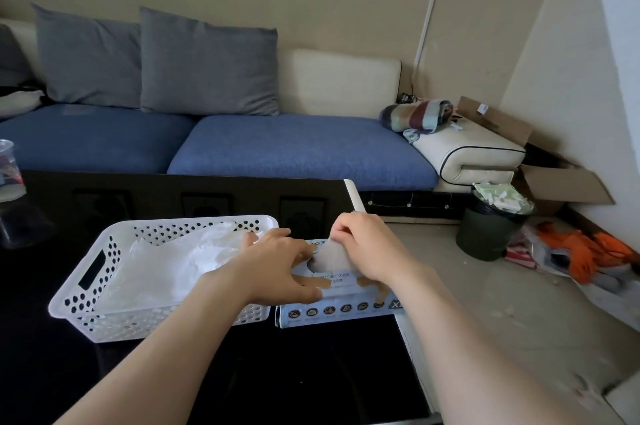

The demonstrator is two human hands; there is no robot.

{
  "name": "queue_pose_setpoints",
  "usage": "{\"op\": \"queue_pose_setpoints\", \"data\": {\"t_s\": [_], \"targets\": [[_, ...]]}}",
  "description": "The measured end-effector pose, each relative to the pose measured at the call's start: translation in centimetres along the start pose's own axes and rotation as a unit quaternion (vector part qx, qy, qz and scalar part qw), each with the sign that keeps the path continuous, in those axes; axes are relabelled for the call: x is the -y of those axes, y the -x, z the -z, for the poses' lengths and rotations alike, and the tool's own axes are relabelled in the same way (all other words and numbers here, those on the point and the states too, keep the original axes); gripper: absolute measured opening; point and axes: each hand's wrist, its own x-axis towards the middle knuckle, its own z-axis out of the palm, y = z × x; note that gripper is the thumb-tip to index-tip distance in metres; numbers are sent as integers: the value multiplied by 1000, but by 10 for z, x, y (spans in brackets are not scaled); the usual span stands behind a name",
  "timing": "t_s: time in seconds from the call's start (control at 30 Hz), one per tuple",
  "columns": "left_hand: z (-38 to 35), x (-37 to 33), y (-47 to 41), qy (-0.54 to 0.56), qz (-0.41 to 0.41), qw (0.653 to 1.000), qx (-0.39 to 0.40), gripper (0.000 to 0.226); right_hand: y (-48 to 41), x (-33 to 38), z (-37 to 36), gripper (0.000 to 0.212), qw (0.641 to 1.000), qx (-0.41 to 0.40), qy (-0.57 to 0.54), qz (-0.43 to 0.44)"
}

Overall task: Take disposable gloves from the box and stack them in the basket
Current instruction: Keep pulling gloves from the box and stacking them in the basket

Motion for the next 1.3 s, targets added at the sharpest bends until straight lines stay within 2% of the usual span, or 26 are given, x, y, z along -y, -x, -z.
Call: {"op": "queue_pose_setpoints", "data": {"t_s": [0.13, 0.23, 0.3, 0.37, 0.43, 0.53, 0.7, 0.8, 0.9, 1.07, 1.3], "targets": [[-1, 2, -1, -1, -1, 1000, 5, 66, -3, 12, -3, 32, 1000, 6, 27, 5], [-1, 4, -1, 0, 2, 1000, 5, 75, -1, 14, -2, 47, 1000, -6, -24, -16], [-1, 5, -1, 6, -2, 1000, 6, 74, 2, 13, 3, 50, 997, 26, -63, -36], [-2, 6, -1, 19, -4, 1000, 11, 69, 7, 12, 7, 37, 993, 64, -88, -48], [-2, 7, -1, 19, -4, 1000, 8, 67, 8, 9, 9, 17, 994, 69, -72, -47], [-1, 5, 0, 14, -3, 1000, 4, 64, 5, 5, 5, 12, 999, 12, -34, -26], [-1, 4, 0, 8, -2, 1000, 5, 64, 2, 7, 0, 39, 998, -47, 0, 36], [0, 2, 1, 3, -2, 1000, 0, 50, 0, 12, -1, 43, 993, -109, -28, 47], [0, 1, 3, 5, -2, 1000, -9, 55, -4, 19, 3, 49, 977, -193, -85, 31], [2, 0, 3, 10, 10, 1000, -6, 69, -6, 24, 8, 52, 947, -270, -176, 7], [1, 2, 4, 24, 10, 1000, -8, 73, -3, 46, 27, 51, 887, -407, -216, 23]]}}
